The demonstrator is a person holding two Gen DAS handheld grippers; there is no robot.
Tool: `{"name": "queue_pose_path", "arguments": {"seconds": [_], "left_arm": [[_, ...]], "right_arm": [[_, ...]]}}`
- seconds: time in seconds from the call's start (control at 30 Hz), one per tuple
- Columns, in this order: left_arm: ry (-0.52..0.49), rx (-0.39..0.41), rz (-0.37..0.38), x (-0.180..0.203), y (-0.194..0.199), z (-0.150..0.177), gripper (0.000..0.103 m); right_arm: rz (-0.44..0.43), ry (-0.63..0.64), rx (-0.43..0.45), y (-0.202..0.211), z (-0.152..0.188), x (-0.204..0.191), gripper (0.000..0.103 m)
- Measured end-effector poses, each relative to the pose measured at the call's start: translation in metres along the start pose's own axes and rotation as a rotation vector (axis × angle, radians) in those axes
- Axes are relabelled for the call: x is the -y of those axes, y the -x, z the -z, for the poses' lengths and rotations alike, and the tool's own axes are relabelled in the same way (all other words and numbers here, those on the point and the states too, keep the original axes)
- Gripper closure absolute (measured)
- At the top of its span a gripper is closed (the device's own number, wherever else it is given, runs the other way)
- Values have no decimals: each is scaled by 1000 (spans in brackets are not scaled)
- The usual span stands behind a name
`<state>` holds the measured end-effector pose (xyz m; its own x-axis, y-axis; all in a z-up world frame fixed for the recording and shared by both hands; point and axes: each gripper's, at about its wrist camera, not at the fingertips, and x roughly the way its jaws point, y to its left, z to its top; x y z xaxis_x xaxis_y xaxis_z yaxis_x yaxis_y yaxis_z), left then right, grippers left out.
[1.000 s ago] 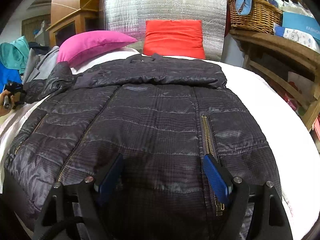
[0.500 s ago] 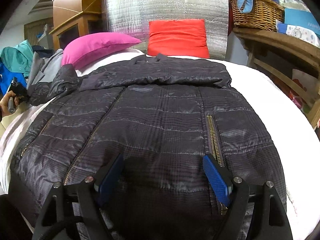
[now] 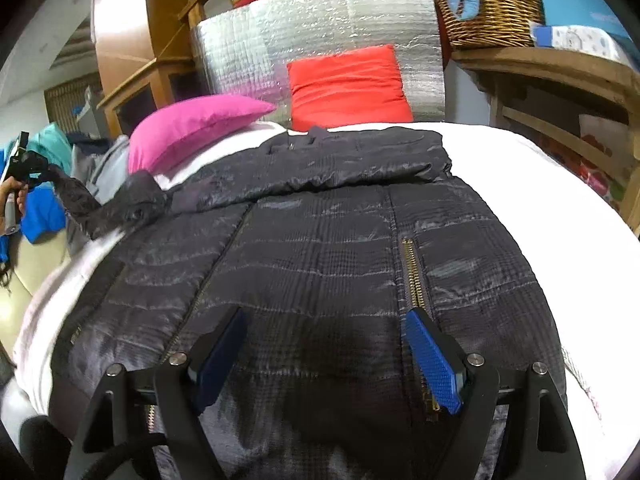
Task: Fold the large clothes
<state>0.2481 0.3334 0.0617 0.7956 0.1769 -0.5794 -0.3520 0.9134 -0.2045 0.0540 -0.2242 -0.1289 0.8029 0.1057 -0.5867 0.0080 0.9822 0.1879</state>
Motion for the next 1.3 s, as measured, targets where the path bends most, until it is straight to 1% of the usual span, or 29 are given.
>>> {"name": "queue_pose_path", "arguments": {"seconds": [0.1,0.2,0.23,0.27,0.33,0.37,0.43,0.53,0.6,0.63,0.73,0.8,0.87,0.9,0.93,1.0,1.1,1.23,1.3], "left_arm": [[-92,38,39,50,25,-6,94],[-180,55,90,108,41,4,94],[-216,58,118,134,48,10,94],[-236,58,136,149,53,14,94],[-276,50,195,195,61,27,95],[-285,45,216,212,64,31,96],[-317,27,270,256,68,45,97],[-372,1,328,313,71,66,97],[-400,-30,367,349,68,85,97],[-409,-64,399,367,64,97,97],[-437,-135,453,397,56,127,95],[-458,-158,471,405,56,141,95],[-478,-188,475,406,61,154,76],[-487,-199,473,403,62,159,55],[-481,-197,475,394,64,162,45],[-436,-168,474,367,70,174,40],[-351,-160,445,318,66,194,39],[-215,-179,377,239,57,246,39],[-178,-190,358,212,52,265,39]], "right_arm": [[-22,-51,8,5,-1,8,19],[-57,-120,15,9,-3,21,19],[-67,-140,21,11,-4,24,19],[-76,-164,27,13,-4,29,19],[-91,-208,37,16,-5,38,19],[-99,-228,40,17,-5,42,19],[-116,-275,42,19,-5,52,19],[-129,-322,55,22,-5,63,19],[-137,-349,63,23,-6,69,19],[-141,-358,63,23,-6,71,19],[-152,-383,57,22,-5,76,19],[-157,-390,54,20,-6,77,19],[-162,-391,48,19,-5,76,19],[-162,-389,46,18,-6,76,19],[-160,-385,42,18,-6,75,19],[-154,-377,39,18,-5,72,19],[-149,-372,30,16,-5,70,19],[-145,-359,-5,9,-5,67,19],[-161,-370,-36,4,-6,67,19]]}}
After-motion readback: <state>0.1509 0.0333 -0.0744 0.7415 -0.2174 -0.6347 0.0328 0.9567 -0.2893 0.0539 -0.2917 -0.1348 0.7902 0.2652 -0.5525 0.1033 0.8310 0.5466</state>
